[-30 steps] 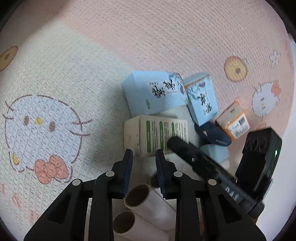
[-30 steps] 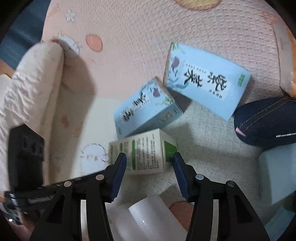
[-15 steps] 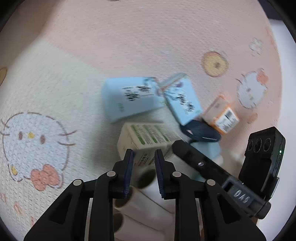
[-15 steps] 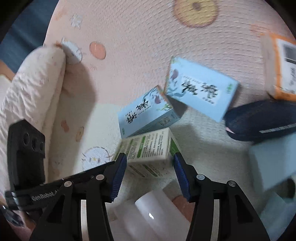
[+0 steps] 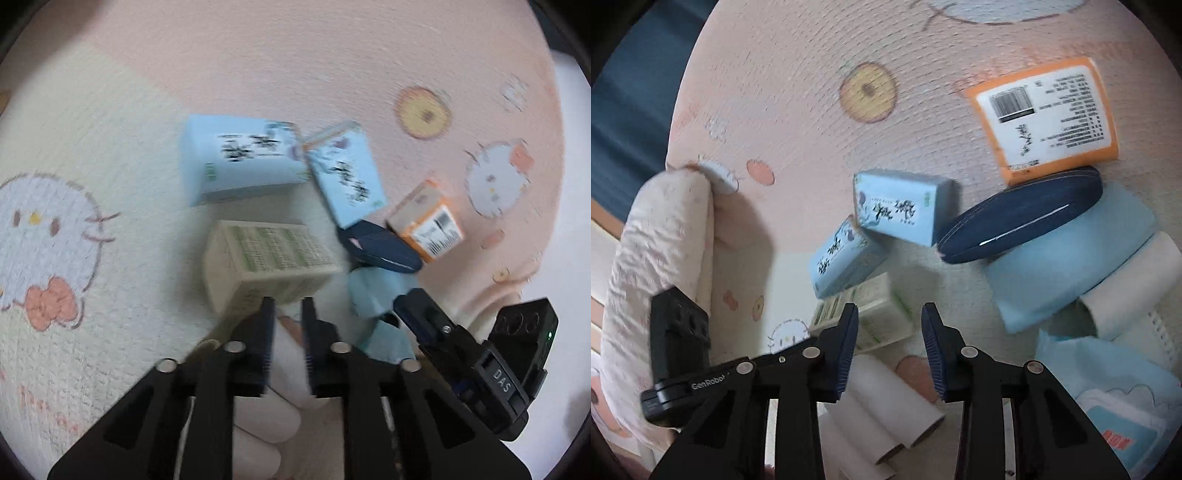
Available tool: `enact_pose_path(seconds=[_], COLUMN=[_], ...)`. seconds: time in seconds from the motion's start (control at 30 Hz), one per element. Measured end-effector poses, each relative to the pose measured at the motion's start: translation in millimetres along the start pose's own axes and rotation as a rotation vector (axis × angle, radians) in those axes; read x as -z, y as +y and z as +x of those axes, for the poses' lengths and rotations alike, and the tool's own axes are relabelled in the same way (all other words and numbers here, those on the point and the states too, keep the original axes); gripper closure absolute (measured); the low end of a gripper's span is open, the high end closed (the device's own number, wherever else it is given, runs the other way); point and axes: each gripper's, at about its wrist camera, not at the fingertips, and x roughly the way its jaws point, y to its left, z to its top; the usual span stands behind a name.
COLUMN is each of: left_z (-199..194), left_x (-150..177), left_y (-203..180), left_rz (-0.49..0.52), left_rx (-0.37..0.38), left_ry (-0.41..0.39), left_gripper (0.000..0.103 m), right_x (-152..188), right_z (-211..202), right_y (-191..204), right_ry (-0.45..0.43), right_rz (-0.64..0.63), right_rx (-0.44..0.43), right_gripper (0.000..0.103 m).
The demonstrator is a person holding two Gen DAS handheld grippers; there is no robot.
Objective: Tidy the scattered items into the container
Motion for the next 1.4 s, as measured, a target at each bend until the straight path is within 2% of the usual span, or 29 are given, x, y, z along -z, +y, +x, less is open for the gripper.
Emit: enact_pose_path(seconds=[0.03, 0.07, 0.1, 0.13, 0.23, 0.3, 0.33, 0.5, 0.57, 0.63, 0.73, 0.9, 1.07, 1.17, 1.27, 1.4], left_z=[0, -2, -4, -5, -17, -17, -15, 8, 8, 7, 7, 5, -10, -23, -26, -24], left_x=[-1, -1, -3, -3, -5, -7, -8, -11, -12, -12, -10, -4, -1, 0, 4, 14], left_y=[3, 5, 6, 5, -1, -3, -3, 14, 16, 12, 4, 0, -16, -32, -47, -59], left_rz=[-0.009, -0.009, -0.003, 0.01, 0.089, 0.139, 0.142, 0.035, 0.018, 0.054, 0.128, 0.176, 0.247, 0.282, 0.304, 0.313], left_rx=[-0.009, -0.017, -0.028, -0.046, -0.152, -0.19, -0.185, -0.047, -0.029, -0.034, -0.083, -0.097, -0.09, -0.039, 0.006, 0.05], left_ry=[-0.003, -0.004, -0.008, -0.021, -0.102, -0.117, -0.109, -0.03, -0.047, -0.057, -0.07, -0.074, -0.1, -0.116, -0.106, -0.062], left_gripper=[0.075, 0.074, 0.074, 0.072, 0.06, 0.055, 0.055, 0.055, 0.056, 0.059, 0.066, 0.066, 0.066, 0.066, 0.066, 0.066], right_x=[-1, -4, -6, -10, -11, -12, -12, -13, -12, -11, -11, -9, -2, 1, 7, 11], right_z=[4, 8, 13, 22, 34, 46, 53, 78, 84, 87, 87, 82, 56, 36, 13, -20], right_y=[-2, -2, -6, -3, -3, -2, -1, -2, -1, 4, 13, 16, 13, 17, 15, 7], right_ry=[0.003, 0.006, 0.018, 0.033, 0.054, 0.067, 0.074, 0.097, 0.109, 0.113, 0.087, 0.083, 0.038, 0.017, -0.005, -0.072], right_rz=[0.009, 0.017, 0.024, 0.03, 0.039, 0.04, 0.041, 0.084, 0.089, 0.068, -0.001, -0.026, -0.004, -0.015, -0.015, 0.056], right_rx=[-0.009, -0.012, -0.012, -0.012, -0.032, -0.04, -0.042, -0.068, -0.075, -0.073, -0.034, -0.031, -0.078, -0.067, -0.046, -0.072], right_gripper=[0.064, 0.058, 0.048, 0.044, 0.043, 0.043, 0.043, 0.043, 0.043, 0.043, 0.045, 0.046, 0.049, 0.051, 0.051, 0.055])
